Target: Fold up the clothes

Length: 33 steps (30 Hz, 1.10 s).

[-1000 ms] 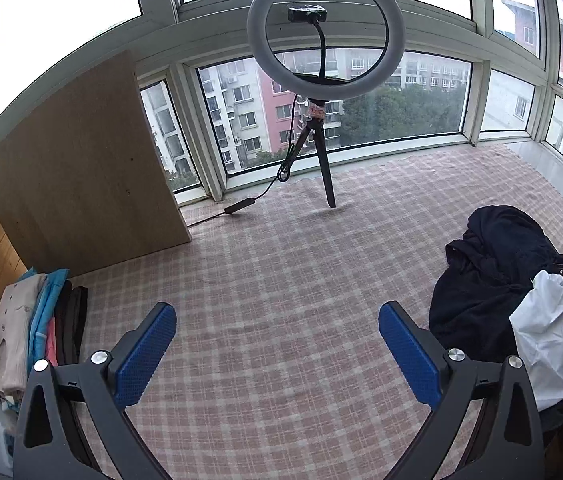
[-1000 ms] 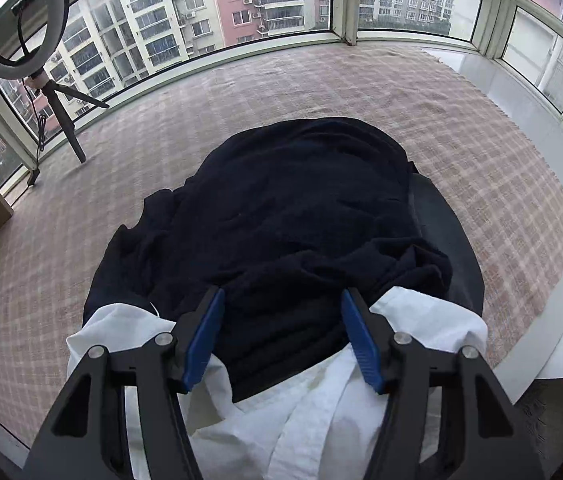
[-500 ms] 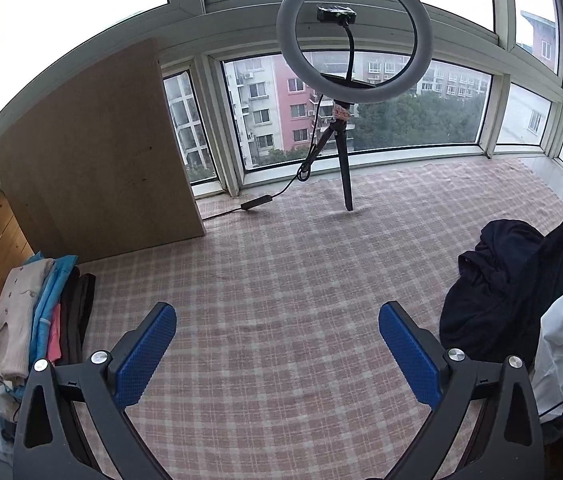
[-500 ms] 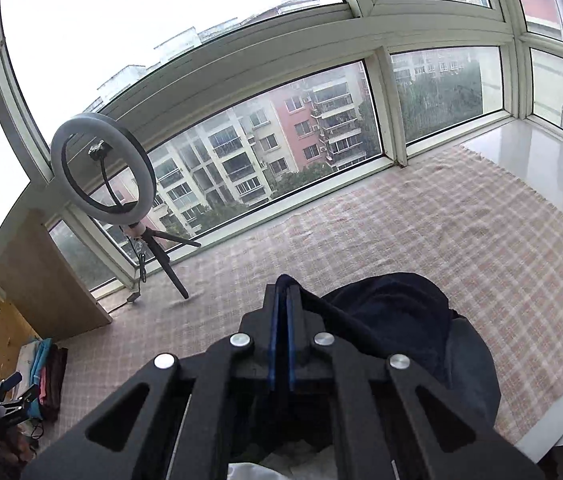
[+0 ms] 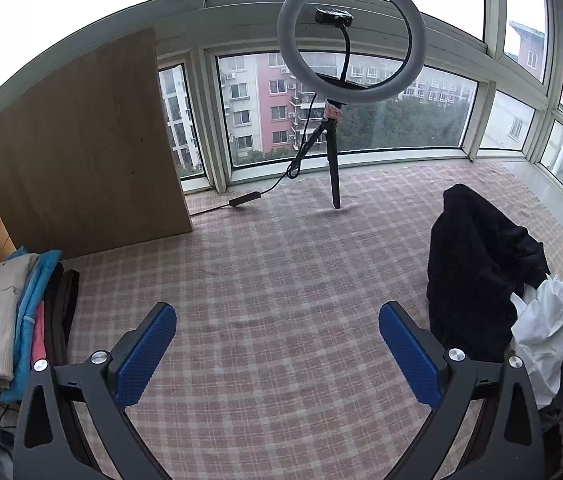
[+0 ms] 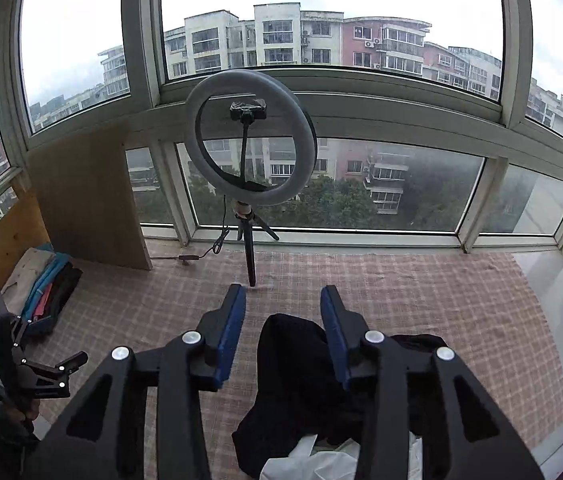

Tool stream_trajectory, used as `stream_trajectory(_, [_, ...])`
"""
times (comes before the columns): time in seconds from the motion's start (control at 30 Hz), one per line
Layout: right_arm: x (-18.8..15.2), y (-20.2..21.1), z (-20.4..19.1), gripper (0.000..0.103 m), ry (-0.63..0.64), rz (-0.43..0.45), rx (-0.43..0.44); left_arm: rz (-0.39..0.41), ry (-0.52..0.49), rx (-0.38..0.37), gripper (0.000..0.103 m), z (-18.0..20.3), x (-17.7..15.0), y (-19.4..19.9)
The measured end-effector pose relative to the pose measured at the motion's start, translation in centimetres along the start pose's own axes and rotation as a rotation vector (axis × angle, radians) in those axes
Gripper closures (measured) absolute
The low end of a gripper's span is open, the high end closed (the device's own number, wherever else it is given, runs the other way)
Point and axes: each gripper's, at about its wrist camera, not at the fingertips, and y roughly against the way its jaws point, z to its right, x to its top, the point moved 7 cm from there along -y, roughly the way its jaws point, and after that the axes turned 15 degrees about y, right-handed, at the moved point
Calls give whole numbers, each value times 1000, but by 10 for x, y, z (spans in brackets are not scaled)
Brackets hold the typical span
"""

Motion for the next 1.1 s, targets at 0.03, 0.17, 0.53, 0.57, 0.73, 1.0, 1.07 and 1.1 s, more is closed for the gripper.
stream_trajectory(0.03, [-27, -17, 11, 46, -37, -63, -17, -25, -17, -22, 1, 14, -4, -12])
stream_trajectory(0.17, [-147, -58, 66, 46, -275, -264, -88, -129, -95, -86, 1, 81, -23, -70])
stream_trajectory(0.53, [-275, -46, 92, 46, -449, -312, -71, -496, -322, -243, 33, 278, -92, -224])
stream_trajectory(0.57, [-277, -46, 95, 46, -457, -307, -66, -511, -308, -226, 50, 283, -94, -230])
stream_trajectory(0.73, [-296, -65, 102, 41, -434, -359, -97, -498, -168, -312, 82, 277, -60, -202])
stream_trajectory(1.0, [-336, -96, 117, 34, -496, -422, -59, -164, 8, -330, 88, 170, 92, -70])
stream_trajectory(1.07, [-338, -98, 119, 33, -491, -423, -54, -28, 37, -301, 88, 132, 126, -12])
stream_trajectory(1.1, [-338, -98, 120, 33, -489, -424, -52, 33, 50, -281, 88, 114, 140, 16])
